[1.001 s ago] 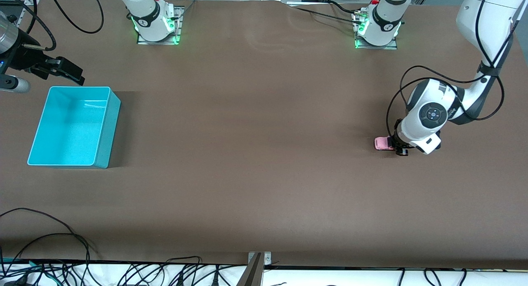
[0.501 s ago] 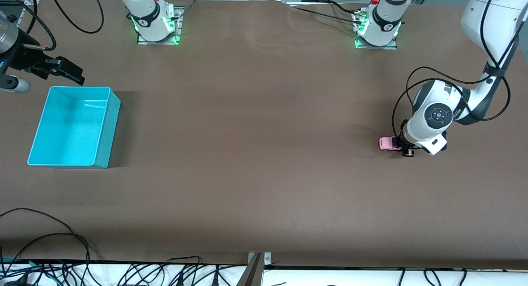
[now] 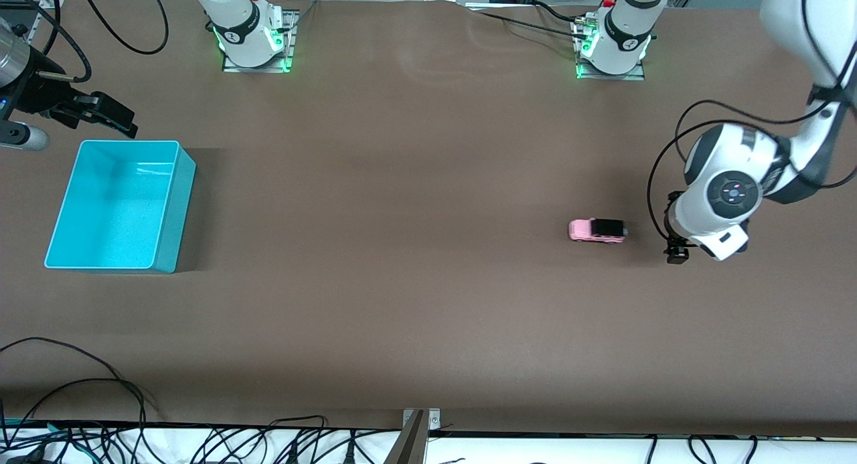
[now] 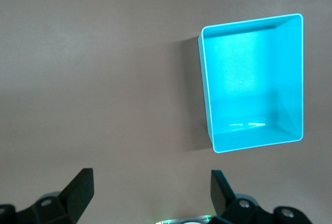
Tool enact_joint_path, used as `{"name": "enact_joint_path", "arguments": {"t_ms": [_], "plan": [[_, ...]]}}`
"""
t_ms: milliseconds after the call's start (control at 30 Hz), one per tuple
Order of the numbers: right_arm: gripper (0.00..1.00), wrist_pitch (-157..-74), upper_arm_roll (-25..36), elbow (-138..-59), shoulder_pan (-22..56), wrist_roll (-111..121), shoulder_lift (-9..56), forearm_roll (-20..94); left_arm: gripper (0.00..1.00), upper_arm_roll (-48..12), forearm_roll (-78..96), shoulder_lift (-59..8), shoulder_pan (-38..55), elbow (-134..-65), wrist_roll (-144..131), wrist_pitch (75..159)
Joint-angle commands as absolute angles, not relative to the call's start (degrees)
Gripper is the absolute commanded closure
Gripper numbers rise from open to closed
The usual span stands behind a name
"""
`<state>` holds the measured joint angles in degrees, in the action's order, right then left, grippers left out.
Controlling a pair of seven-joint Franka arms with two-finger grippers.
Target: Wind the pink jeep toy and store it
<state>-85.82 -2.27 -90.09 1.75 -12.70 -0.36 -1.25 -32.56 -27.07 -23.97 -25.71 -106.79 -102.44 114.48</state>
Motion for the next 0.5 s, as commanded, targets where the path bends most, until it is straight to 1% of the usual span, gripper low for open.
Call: {"name": "enact_joint_path", "arguments": {"t_ms": [0,133,300,467], "plan": [[0.00,-85.34,-2.64,-90.26,1.49,-12.48,-0.79,-1.49,0.00,-33.83,-22.42,-22.15,-25.93,-98.11,-91.61,104.08],[0.00,-85.25,-2.64,-90.26,1.49,-12.39,-0.79,-1.49,0.00,-35.24,-22.24,-22.15,-26.02,-92.74,-84.83,99.68],[0.00,-85.25,-2.64,-90.26,1.49,-12.39,-0.88,-1.49,0.00,-37.09,-21.36,-22.15,-26.10,-87.73,-75.34,96.07],[0.00,-85.25,-2.64,-90.18,1.50,-12.48,-0.88,-1.49,0.00,-37.09,-18.11,-22.15,-26.10,-82.19,-65.23,93.08]]}}
